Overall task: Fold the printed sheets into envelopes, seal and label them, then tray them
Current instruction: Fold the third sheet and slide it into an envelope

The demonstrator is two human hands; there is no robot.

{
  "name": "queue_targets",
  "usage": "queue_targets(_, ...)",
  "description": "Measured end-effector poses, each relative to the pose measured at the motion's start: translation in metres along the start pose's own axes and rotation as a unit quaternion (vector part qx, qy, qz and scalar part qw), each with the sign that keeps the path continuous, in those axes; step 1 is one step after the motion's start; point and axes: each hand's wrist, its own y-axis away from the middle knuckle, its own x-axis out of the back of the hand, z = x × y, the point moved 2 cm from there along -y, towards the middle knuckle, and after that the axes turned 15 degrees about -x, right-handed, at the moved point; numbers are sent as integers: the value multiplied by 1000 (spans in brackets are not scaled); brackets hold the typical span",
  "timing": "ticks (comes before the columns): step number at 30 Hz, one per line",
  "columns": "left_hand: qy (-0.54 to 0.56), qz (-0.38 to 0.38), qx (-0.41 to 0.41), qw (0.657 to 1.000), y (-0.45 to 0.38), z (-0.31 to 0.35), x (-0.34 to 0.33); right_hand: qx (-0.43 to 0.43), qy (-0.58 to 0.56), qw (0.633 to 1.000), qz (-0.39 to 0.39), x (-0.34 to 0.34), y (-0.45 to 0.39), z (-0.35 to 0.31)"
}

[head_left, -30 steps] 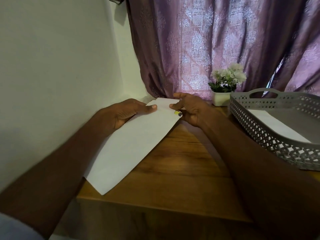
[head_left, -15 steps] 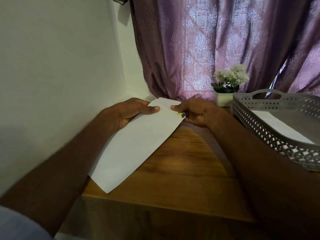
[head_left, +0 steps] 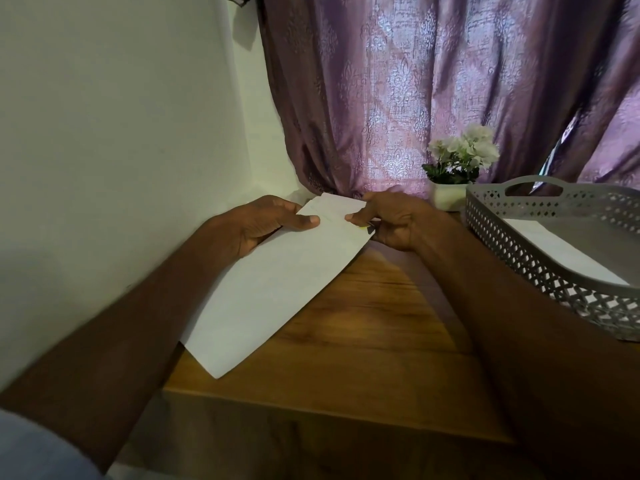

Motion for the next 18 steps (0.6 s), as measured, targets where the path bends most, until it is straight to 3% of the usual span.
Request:
queue_targets(3, 20, -9, 3, 1000, 0, -3, 1, -22, -55, 997, -43, 3, -2, 2)
queue_targets(7, 49, -12, -8, 999, -1, -2, -2, -8, -90, 996, -3, 2, -6, 3)
queue_targets(13, 33, 24, -85, 995, -6, 2, -2, 41, -5, 996, 83, 5, -5, 0)
queue_targets(18, 26, 5, -108, 994, -7, -1, -1, 46, 45, 991, 117, 18, 2, -4)
